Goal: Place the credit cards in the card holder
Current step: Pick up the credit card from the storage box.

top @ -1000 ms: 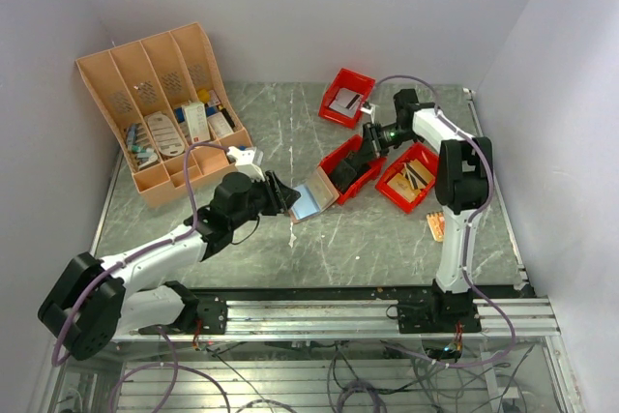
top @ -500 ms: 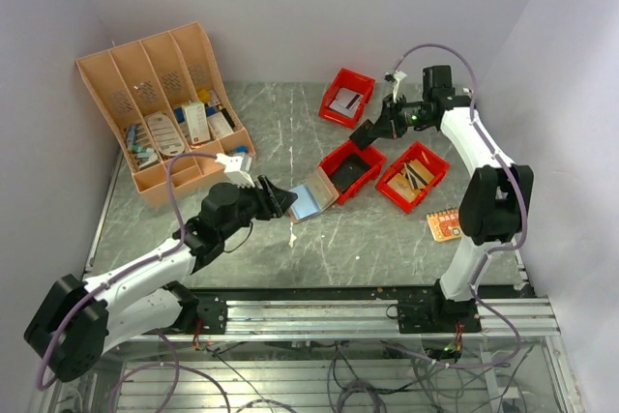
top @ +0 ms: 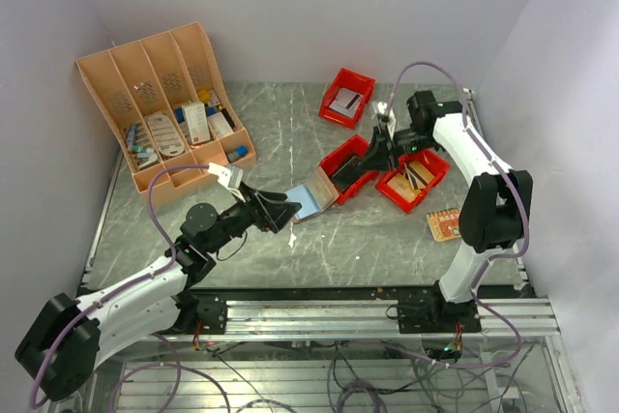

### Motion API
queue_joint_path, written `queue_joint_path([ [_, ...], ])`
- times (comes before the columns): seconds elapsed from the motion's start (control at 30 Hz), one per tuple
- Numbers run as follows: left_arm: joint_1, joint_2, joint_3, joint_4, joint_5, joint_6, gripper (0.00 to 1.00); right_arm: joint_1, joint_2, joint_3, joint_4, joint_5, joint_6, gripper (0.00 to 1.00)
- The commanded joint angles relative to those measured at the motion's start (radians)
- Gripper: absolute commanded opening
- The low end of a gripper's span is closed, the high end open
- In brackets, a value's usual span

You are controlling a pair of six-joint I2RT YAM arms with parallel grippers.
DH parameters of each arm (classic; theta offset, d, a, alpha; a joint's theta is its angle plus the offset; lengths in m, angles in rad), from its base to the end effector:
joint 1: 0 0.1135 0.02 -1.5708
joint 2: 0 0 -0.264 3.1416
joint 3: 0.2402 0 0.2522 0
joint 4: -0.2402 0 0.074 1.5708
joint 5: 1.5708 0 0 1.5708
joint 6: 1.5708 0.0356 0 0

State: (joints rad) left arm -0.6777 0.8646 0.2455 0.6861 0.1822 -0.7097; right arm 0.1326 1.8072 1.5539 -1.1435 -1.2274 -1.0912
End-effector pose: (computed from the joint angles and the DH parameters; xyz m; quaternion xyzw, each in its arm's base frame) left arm 0.1453 -0.1253 0.2284 0.0556 0.6812 -0.5128 0.5195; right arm 0.3414 0.0794 0.2822 -0.5088 0.6379 0.4763 0.3276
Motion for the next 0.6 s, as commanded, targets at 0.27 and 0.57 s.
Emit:
queue_joint_path([
  [0.27,0.002,-0.056,-0.046,0.194,0.153,0.188,0.81,0.179,-0.247,-0.319,-0.080,0.056,-0.890,0.00],
  [0.57,-0.008,-0.075,-0.149,0.412,0.181,0.283,0.80,0.197,-0.275,-0.349,-0.157,0.024,-1.108,0.00],
])
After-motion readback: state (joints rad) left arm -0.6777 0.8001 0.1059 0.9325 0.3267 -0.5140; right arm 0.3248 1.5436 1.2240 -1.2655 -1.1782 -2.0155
